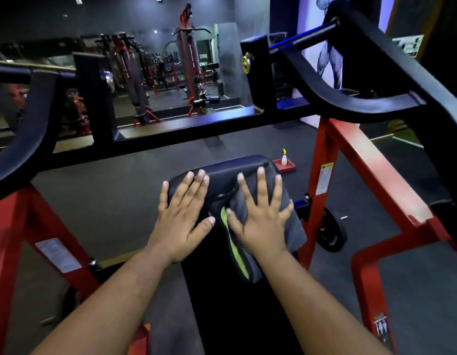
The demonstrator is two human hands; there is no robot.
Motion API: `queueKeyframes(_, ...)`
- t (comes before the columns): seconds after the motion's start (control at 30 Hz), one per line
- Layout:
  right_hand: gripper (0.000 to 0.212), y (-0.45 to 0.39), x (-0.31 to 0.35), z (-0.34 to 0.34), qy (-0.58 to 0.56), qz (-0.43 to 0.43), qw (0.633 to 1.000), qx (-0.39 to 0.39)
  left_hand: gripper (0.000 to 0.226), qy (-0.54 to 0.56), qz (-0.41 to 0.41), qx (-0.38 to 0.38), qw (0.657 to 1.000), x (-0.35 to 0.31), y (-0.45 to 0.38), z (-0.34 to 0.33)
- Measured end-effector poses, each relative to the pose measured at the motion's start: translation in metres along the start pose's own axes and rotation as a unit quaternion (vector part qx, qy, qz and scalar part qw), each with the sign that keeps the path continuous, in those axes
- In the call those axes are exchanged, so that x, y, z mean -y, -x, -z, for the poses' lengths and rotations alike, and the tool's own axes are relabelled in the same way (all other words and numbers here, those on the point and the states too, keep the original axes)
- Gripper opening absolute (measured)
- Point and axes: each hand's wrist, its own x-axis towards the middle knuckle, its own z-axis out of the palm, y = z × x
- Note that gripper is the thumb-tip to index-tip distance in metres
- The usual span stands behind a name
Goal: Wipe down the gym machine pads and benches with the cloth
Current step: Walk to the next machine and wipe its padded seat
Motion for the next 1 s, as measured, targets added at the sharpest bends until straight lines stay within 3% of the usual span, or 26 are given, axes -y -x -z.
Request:
queueKeyframes(0.13,0.079,-0.025,0.015,0.012,-0.036,-0.059,0.998,0.004,0.082,0.033,0.012,-0.012,0.999,-0.003,-0.001,0.002)
queueKeyframes(0.3,0.115,0.007,0.022,0.004,-0.001,-0.021,0.999,0.048,0.08,-0.005,-0.001,0.005,1.0,-0.001,0.001,0.005)
queueKeyframes(0.53,0.081,-0.033,0.021,0.013,-0.029,-0.037,0.999,0.006,0.082,-0.043,0.008,0.006,0.999,-0.005,0.0,0.0)
queueKeyframes(0.73,0.079,0.044,-0.01,-0.011,-0.005,-0.042,0.999,-0.005,0.091,-0.156,-0.009,-0.006,0.988,-0.004,-0.002,-0.013)
queueKeyframes(0.93,0.079,-0.039,0.01,0.01,-0.027,-0.043,0.998,-0.027,0.099,-0.182,0.008,0.002,0.983,-0.005,-0.002,-0.018)
queueKeyframes(1.0,0.08,-0.029,0.005,0.006,-0.01,-0.022,0.999,-0.038,0.1,-0.182,0.01,0.01,0.983,-0.006,-0.001,-0.016)
